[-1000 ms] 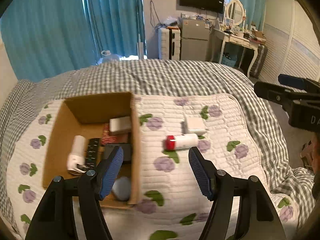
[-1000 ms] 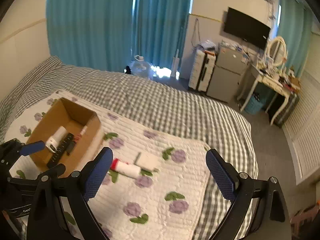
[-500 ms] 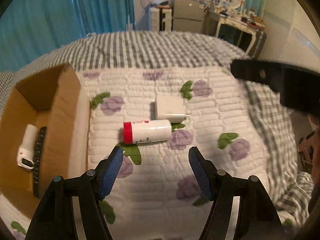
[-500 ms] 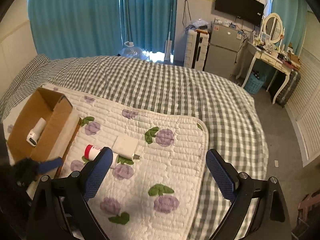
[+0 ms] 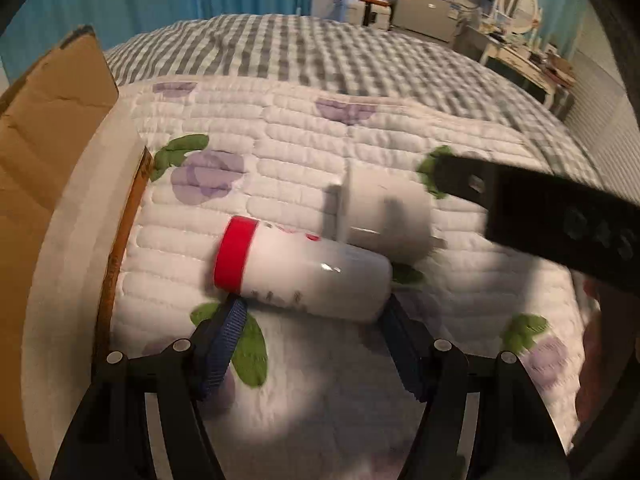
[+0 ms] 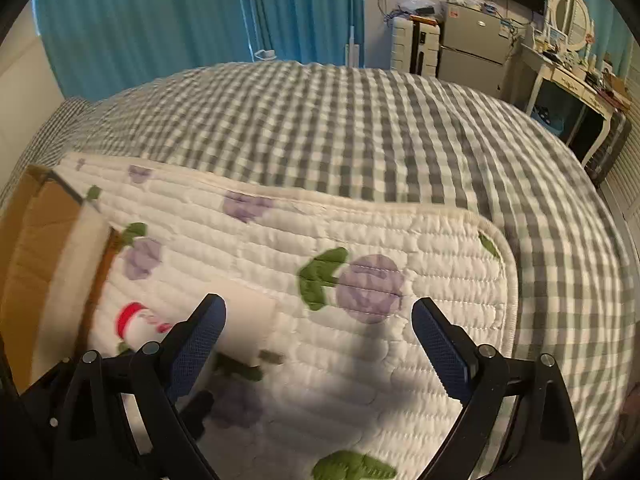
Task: Organize rigid objects
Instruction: 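Move the left tool toward the red-capped white bottle while the right tool approaches the white adapter, then grasp the red-capped white bottle with the left tool while the right tool grasps the white adapter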
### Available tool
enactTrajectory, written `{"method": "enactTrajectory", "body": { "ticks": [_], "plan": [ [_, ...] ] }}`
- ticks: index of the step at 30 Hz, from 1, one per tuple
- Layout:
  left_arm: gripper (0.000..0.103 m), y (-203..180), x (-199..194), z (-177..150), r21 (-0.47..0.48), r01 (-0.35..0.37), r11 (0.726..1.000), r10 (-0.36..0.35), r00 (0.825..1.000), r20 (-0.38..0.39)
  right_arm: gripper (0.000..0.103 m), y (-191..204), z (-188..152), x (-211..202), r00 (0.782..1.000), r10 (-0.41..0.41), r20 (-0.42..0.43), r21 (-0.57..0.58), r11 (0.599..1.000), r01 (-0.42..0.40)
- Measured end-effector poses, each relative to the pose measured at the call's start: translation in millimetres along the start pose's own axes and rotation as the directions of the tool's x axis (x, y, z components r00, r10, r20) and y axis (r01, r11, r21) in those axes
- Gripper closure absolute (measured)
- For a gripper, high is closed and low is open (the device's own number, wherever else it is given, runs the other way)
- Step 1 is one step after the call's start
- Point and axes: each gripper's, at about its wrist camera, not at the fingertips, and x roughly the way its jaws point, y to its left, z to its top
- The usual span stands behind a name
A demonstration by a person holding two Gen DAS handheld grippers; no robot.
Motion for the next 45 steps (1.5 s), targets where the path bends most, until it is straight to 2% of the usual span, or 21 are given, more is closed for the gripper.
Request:
{"method": "enactTrajectory", "body": {
  "ticks": [8, 11, 15, 21, 23, 24, 25, 32, 35, 38, 45],
  "plan": [
    [0.032, -5, -13, -5, 0.095, -0.048, 0.994, 0.046, 0.999, 0.018, 0.008, -24, -4, 6, 0.999, 0.053, 0.003, 0.074, 0.996, -0.054],
    [0.032, 5, -21, -15, 0.082, -0.034, 0.996, 0.033, 0.999, 0.012, 0.008, -23, -1, -2, 0.994, 0.105, 0.022, 0.079, 0.991, -0.106],
    [0.032, 16, -26, -21, 0.055, -0.006, 0.998, 0.006, 1.000, 0.009, 0.008, 1, 4, 10, 0.986, 0.165, -0.001, 0.044, 0.985, -0.164],
    [0.032, 23, -34, -28, 0.084, -0.005, 0.996, 0.003, 1.000, 0.019, 0.009, 31, -5, 41, 0.983, 0.167, -0.082, 0.003, 0.986, -0.167],
    [0.032, 25, -34, -30, 0.082, 0.012, 0.997, -0.013, 1.000, 0.017, 0.018, 35, -6, 44, 0.987, 0.133, -0.085, -0.032, 0.990, -0.136],
    [0.032, 24, -34, -27, 0.085, 0.016, 0.996, -0.017, 1.000, 0.016, 0.032, 35, -7, 44, 0.986, 0.147, -0.083, -0.036, 0.988, -0.151],
    [0.032, 24, -37, -28, 0.094, 0.019, 0.995, -0.021, 1.000, 0.018, 0.041, 33, -6, 43, 0.977, 0.195, -0.081, -0.017, 0.980, -0.197],
    [0.032, 14, -42, -24, 0.221, -0.007, 0.975, 0.000, 1.000, 0.031, 0.045, 20, -7, 33, 0.969, 0.234, -0.073, 0.012, 0.972, -0.234],
    [0.032, 13, -41, -23, 0.261, -0.003, 0.965, -0.006, 0.999, 0.036, 0.045, 18, -10, 27, 0.971, 0.219, -0.094, -0.043, 0.974, -0.224],
    [0.032, 17, -40, -22, 0.258, 0.029, 0.966, -0.038, 0.999, 0.030, 0.045, 33, -12, 34, 0.973, 0.205, -0.111, -0.098, 0.972, -0.216],
    [0.032, 13, -35, -20, 0.302, 0.042, 0.952, -0.057, 0.997, 0.044, 0.045, 62, -20, 35, 0.960, 0.236, -0.152, -0.216, 0.940, -0.265]
  ]
}}
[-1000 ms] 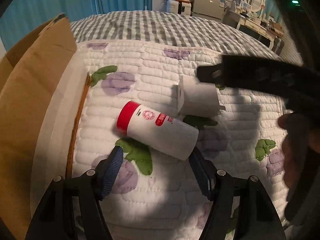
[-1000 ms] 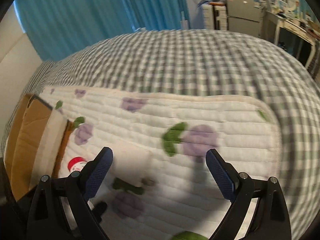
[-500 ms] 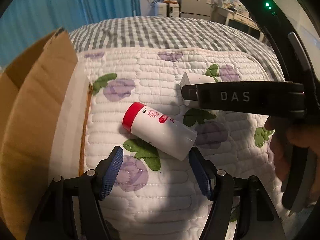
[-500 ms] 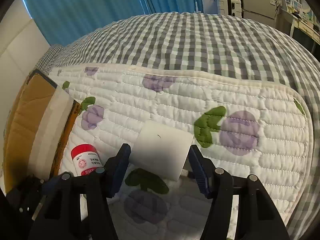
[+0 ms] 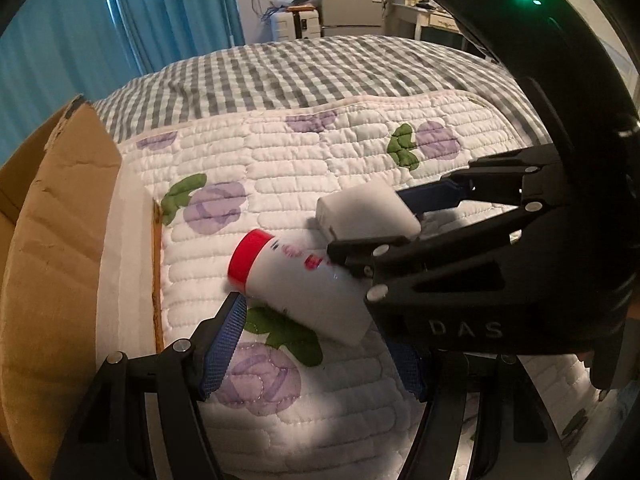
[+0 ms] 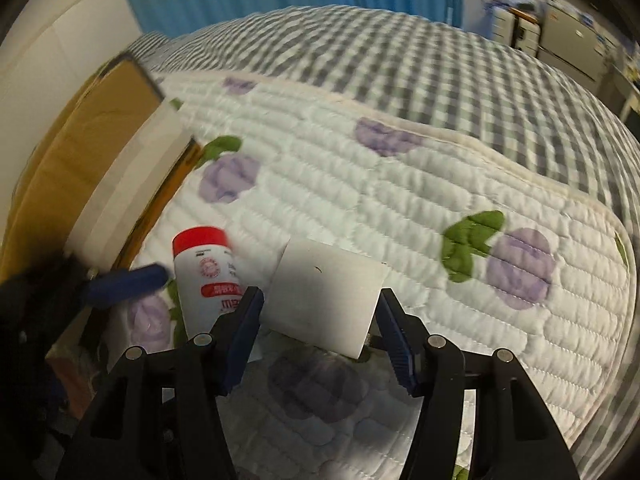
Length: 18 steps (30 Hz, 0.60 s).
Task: Organize rigid objects
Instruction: 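Grasp the red-capped white bottle with the left tool while the right tool grasps the white adapter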
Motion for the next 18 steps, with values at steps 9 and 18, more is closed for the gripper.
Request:
{"method": "enactTrajectory", "body": {
  "ticks": [9, 18],
  "plan": [
    [0.032, 4, 4, 5, -0.088, -0.002, 0.996, 0.002, 1.000, -0.006, 0.045, 8, 2, 11, 0.996, 0.092, -0.018, 0.007, 0.996, -0.092],
    [0.050, 9, 14, 10, -0.205, 0.008, 0.979, -0.025, 0.997, -0.078, 0.045, -17, 1, -13, 0.997, -0.073, 0.027, 0.060, 0.996, 0.071]
  ]
}}
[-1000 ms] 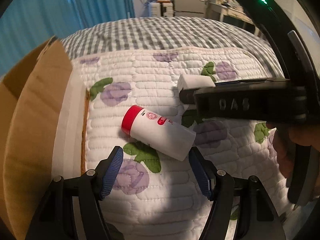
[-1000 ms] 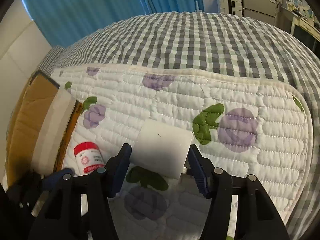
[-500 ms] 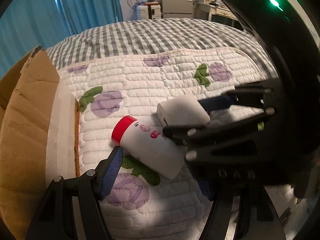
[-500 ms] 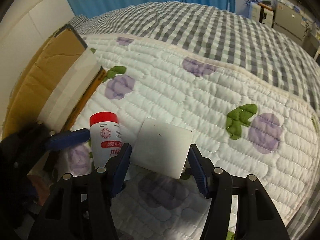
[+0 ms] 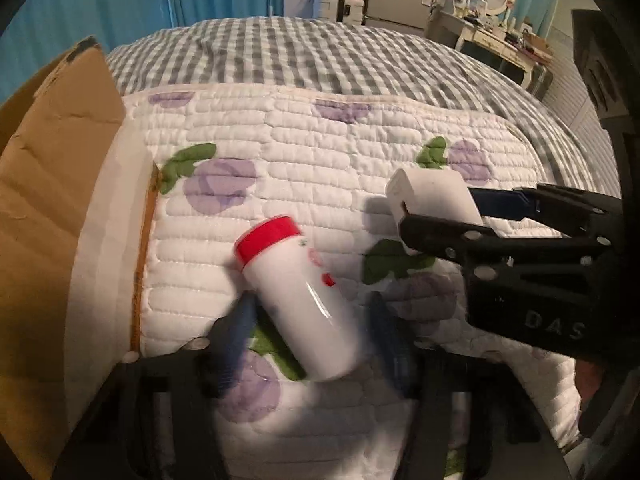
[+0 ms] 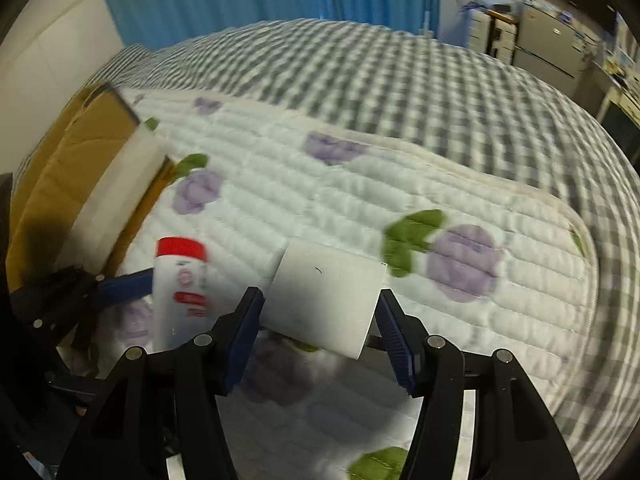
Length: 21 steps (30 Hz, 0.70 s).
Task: Organize rigid objects
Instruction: 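Grasp the red-capped white bottle with the left tool while the right tool grasps the white adapter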
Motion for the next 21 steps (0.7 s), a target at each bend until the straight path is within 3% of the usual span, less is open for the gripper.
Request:
{"method": "enactTrajectory", "body": {
  "ticks": [5, 9, 15, 21],
  "plan": [
    [0.061, -2, -6, -1, -0.013, -0.001, 1.000, 0.001, 1.000, -0.011, 0.045, -6, -3, -3, 1.000, -0.012, 0.004, 0.003, 1.000, 0.012],
    [0.064, -2, -15, -2, -0.016, 0.004, 1.000, -0.004, 1.000, 0.000, 0.045, -3, -4, -5, 1.000, -0.012, 0.007, 0.004, 1.000, 0.012],
    [0.066, 1, -41, -7, -0.026, 0.032, 0.999, -0.031, 0.999, 0.041, 0.045, -13, -26, -47, 0.996, -0.073, 0.052, 0.049, 0.996, 0.071],
    [0.067, -7, -75, -9, 0.015, 0.056, 0.998, -0.057, 0.994, 0.092, 0.045, 4, -33, -90, 0.986, -0.150, 0.078, 0.032, 0.988, 0.148]
  ]
}}
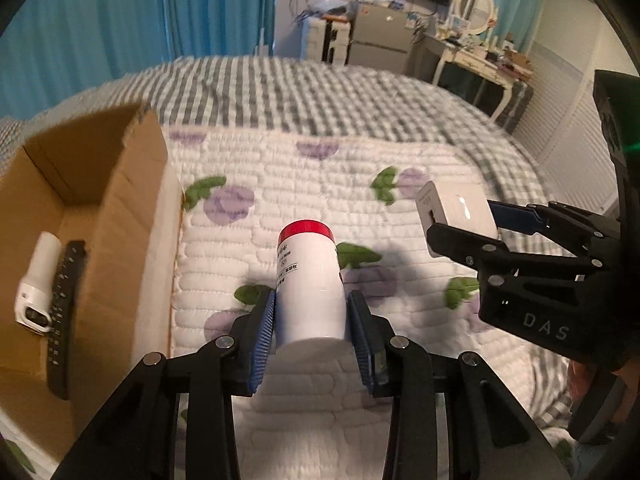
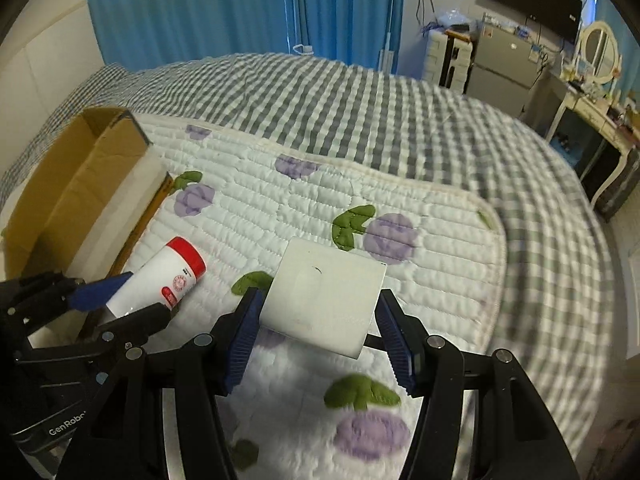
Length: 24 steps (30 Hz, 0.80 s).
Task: Organize rigid objects
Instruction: 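Grasp the red-capped white bottle with the left tool while the right tool grasps the white adapter, then carry the bottle and adapter over the box and release both inside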
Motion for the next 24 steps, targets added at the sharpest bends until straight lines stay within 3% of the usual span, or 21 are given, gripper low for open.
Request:
{"method": "enactTrajectory", "body": {
  "ticks": [10, 16, 24],
  "plan": [
    [0.067, 8, -96, 34, 0.043, 0.003, 0.999, -0.011, 0.984, 0.175, 0.045, 28, 20, -87, 0.994, -0.073, 0.082, -0.033, 0.997, 0.076],
    [0.067, 34, -164, 59, 0.056, -0.052, 0.997, 0.032, 0.949, 0.315, 0.045, 65, 54, -149, 0.980, -0.086, 0.182, -0.087, 0.991, 0.103],
    [0.067, 83, -214, 64, 0.046, -0.098, 0.994, 0.072, 0.914, 0.400, 0.045, 138, 89, -196, 0.961, -0.057, 0.271, -0.176, 0.979, 0.108]
  ]
}}
